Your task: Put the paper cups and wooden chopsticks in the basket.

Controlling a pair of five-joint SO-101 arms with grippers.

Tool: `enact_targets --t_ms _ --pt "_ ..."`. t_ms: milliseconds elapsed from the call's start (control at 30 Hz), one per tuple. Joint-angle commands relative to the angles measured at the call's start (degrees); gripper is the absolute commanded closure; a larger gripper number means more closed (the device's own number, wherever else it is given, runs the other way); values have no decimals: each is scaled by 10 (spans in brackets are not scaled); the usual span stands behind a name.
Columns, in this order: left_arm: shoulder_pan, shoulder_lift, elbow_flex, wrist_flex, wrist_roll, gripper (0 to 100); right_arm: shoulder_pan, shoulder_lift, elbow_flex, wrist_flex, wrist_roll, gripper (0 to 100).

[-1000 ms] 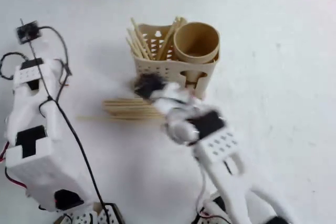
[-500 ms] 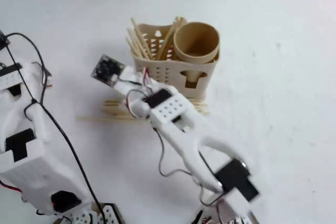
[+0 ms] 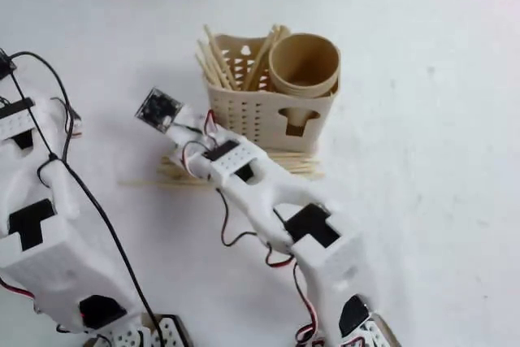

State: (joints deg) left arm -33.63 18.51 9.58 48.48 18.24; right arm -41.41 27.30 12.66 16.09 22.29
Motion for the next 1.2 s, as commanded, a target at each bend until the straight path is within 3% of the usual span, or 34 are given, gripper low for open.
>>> enact_targets --t_ms 0,500,867,1000,1167 --pt "3 -7 -30 3 5 860 27 -5 -34 -16 -30 981" --pt "3 -7 -30 3 5 861 19 -13 -28 158 -16 981" --pt "2 -7 -30 3 5 861 22 -38 -110 501 -16 981" --pt "2 -7 -30 3 5 861 23 -44 -110 566 -15 981" --pt "3 -4 -30 2 5 861 23 -94 -106 576 -18 981"
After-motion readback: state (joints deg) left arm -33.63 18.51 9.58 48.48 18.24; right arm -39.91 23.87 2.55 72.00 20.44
